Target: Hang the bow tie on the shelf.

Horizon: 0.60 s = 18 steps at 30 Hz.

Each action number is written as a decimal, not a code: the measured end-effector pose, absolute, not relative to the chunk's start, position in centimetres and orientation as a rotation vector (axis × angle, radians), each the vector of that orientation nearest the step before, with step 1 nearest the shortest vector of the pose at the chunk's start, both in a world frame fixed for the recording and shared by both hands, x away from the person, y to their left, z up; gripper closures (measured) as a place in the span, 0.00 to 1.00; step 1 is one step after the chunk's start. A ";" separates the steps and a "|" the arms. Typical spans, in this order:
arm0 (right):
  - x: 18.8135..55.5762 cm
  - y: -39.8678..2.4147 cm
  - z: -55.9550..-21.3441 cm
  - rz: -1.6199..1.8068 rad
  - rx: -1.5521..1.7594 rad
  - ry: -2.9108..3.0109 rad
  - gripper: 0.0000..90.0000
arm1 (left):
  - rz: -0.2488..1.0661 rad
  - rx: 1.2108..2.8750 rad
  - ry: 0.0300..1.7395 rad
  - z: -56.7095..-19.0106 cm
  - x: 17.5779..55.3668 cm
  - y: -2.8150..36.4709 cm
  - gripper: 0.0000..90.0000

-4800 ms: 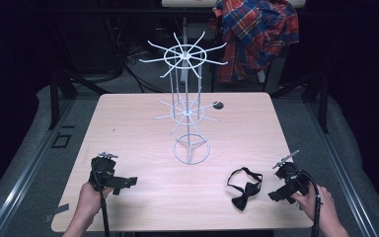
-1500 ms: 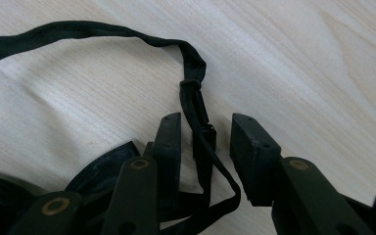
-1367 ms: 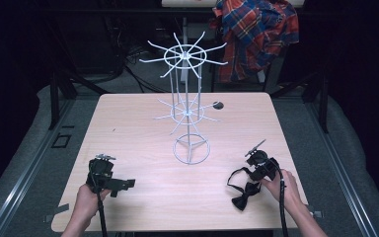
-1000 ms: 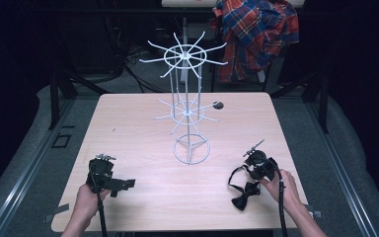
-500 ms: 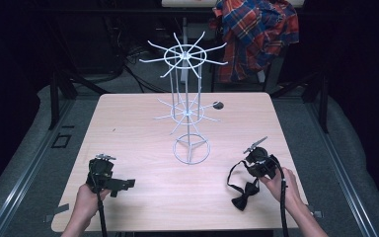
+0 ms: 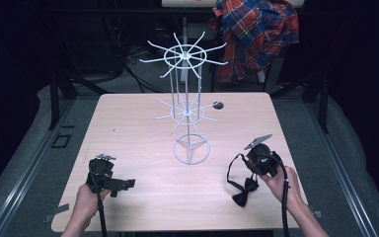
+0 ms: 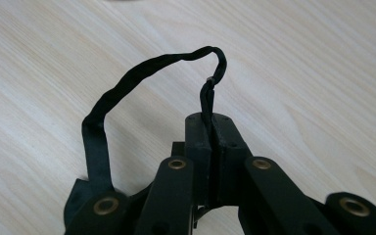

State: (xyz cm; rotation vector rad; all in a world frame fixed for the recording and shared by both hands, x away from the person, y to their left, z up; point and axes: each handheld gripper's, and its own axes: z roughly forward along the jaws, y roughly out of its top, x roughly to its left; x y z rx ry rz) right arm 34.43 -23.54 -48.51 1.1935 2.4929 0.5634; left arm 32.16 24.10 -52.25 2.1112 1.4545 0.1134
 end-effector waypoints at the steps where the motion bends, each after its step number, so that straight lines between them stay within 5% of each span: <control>1: 34.4 -23.5 -48.3 0.566 1.189 2.490 0.96 | 0.114 2.112 1.455 -52.3 32.2 24.1 0.00; 18: 33.5 -23.5 -45.8 0.695 1.127 2.397 0.96 | 0.109 2.118 1.455 -52.3 32.2 24.1 0.00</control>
